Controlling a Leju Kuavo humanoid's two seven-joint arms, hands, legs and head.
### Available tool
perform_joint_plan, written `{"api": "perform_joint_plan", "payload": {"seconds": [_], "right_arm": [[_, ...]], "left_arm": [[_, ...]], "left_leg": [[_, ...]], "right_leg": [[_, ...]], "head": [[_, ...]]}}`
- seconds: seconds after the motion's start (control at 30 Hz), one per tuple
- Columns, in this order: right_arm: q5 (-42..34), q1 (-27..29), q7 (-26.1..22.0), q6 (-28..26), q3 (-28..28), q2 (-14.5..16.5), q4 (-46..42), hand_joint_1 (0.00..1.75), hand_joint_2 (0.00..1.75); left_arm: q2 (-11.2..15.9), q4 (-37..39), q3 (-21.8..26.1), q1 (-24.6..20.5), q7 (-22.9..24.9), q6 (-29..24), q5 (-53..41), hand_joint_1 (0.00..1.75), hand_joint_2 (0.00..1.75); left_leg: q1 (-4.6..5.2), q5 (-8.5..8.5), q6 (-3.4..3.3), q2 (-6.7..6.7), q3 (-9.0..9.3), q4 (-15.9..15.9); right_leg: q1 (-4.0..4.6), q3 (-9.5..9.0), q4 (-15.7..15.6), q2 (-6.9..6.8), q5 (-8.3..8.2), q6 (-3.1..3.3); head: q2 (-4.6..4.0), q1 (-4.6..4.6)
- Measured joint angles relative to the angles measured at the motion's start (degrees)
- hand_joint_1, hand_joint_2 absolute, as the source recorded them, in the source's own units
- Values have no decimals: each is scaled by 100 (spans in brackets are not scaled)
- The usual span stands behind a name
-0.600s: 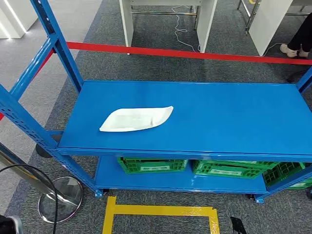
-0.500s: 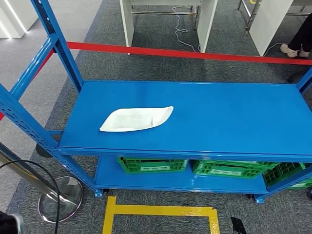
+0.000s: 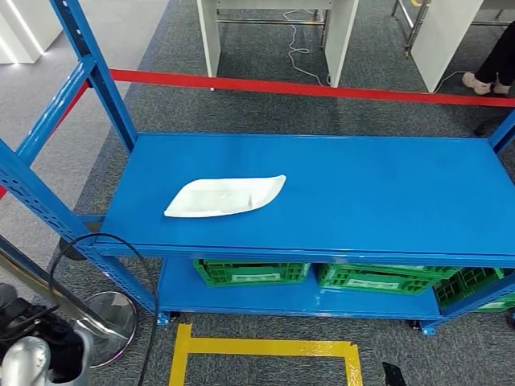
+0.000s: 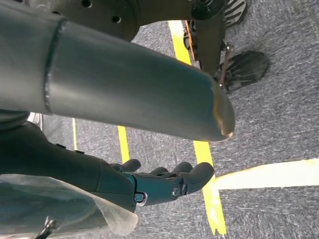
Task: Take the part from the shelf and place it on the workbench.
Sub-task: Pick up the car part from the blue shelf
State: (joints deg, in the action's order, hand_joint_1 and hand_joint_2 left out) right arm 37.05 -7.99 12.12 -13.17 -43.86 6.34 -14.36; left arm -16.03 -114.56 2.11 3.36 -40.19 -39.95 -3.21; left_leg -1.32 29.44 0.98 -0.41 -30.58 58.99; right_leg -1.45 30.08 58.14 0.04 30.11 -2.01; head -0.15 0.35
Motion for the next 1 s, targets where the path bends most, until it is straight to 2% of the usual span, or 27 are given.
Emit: {"api": "perform_joint_plan", "payload": {"seconds": [0.1,0.2,0.5,0.63,0.83,1.0], "right_arm": [[5,-6,-30,45,-8,0,0,0,0],[10,-4,-37,64,-11,0,0,0,0],[19,-4,-37,83,-16,0,0,0,0],[71,-20,-21,219,-16,0,0,0,0],[111,-81,63,488,-14,-2,0,0,0],[143,-160,131,610,14,-10,0,0,0]], "left_arm": [[97,173,-658,-98,0,6,47,0,175],[155,283,-1082,-172,0,10,-30,0,175],[250,461,-1463,-230,0,10,-61,0,175],[436,677,-1776,-384,0,75,48,0,175],[760,1397,-2462,-860,5,858,148,0,175],[911,1974,-2939,-1308,143,1384,-98,0,175]], "left_leg": [[0,0,0,1,0,0],[0,0,0,3,0,0],[0,0,0,3,-1,0],[0,0,0,2,-1,0],[1,-4,-6,3,-1,2],[2,-5,-7,4,-1,3]], "right_leg": [[0,-2,0,2,-2,-2],[0,-1,0,6,-3,-2],[0,1,0,4,-2,-2],[0,1,0,3,-3,-2],[-1,-1,0,5,-7,-7],[-1,-1,0,8,-9,-9]], "head": [[0,1],[0,1],[0,1],[0,1],[0,1],[0,1]]}}
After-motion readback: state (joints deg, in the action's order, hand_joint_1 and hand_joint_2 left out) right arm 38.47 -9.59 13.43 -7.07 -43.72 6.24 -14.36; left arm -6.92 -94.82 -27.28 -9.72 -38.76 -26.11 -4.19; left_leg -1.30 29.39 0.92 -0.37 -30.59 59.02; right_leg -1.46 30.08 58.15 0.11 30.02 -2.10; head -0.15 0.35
